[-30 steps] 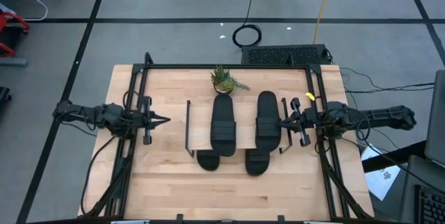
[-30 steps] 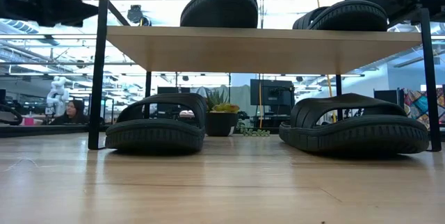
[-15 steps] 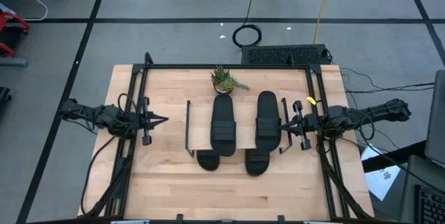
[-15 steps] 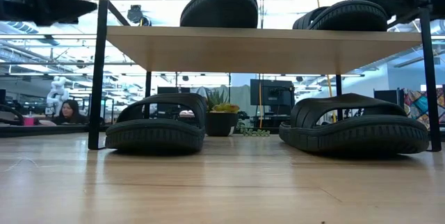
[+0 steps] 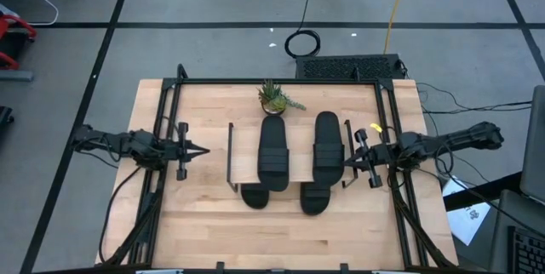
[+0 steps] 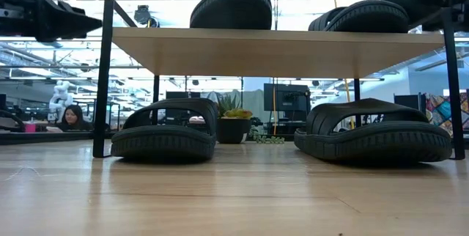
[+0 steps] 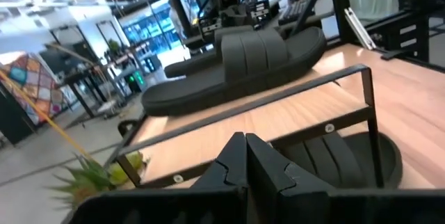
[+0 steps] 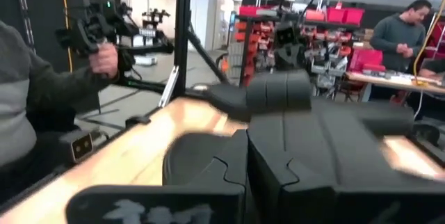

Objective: Pick and place slides into the shelf
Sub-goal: Return to Home Position

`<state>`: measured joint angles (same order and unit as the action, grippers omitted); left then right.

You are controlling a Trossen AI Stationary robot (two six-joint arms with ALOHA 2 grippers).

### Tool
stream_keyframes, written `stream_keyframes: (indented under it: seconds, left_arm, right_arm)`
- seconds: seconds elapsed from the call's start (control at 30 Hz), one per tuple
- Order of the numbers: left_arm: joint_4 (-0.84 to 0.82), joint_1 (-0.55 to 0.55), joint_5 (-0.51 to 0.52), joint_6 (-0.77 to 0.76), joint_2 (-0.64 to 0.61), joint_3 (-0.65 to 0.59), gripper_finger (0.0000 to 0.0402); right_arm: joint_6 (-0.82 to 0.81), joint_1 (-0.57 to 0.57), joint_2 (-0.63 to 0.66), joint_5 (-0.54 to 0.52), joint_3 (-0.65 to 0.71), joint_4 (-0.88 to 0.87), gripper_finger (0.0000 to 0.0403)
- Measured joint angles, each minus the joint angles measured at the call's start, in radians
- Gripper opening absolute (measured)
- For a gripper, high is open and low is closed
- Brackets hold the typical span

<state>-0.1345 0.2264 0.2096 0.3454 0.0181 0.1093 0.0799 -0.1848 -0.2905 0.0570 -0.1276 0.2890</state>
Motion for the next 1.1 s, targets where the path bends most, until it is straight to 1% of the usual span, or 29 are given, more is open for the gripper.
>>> stream_keyframes:
  seconds: [0.2, 0.3, 1.0, 1.1]
  left_arm:
    - [-0.045, 0.0, -0.001, -0.067, 0.0, 0.0, 0.0]
    - [-0.046, 0.0, -0.002, -0.079, 0.0, 0.0, 0.0]
    - [-0.043, 0.0, -0.001, -0.093, 0.0, 0.0, 0.0001]
    - [-0.048, 0.0, 0.0, -0.106, 0.0, 0.0, 0.0006]
  right_arm:
    - [-0.023, 0.0, -0.001, 0.011, 0.081, 0.163, 0.0]
    - [-0.023, 0.0, 0.0, 0.033, 0.083, 0.155, 0.0]
    - [-0.013, 0.0, 0.0, 0.023, 0.087, 0.15, 0.0]
    - [-0.012, 0.0, 0.0, 0.023, 0.087, 0.154, 0.0]
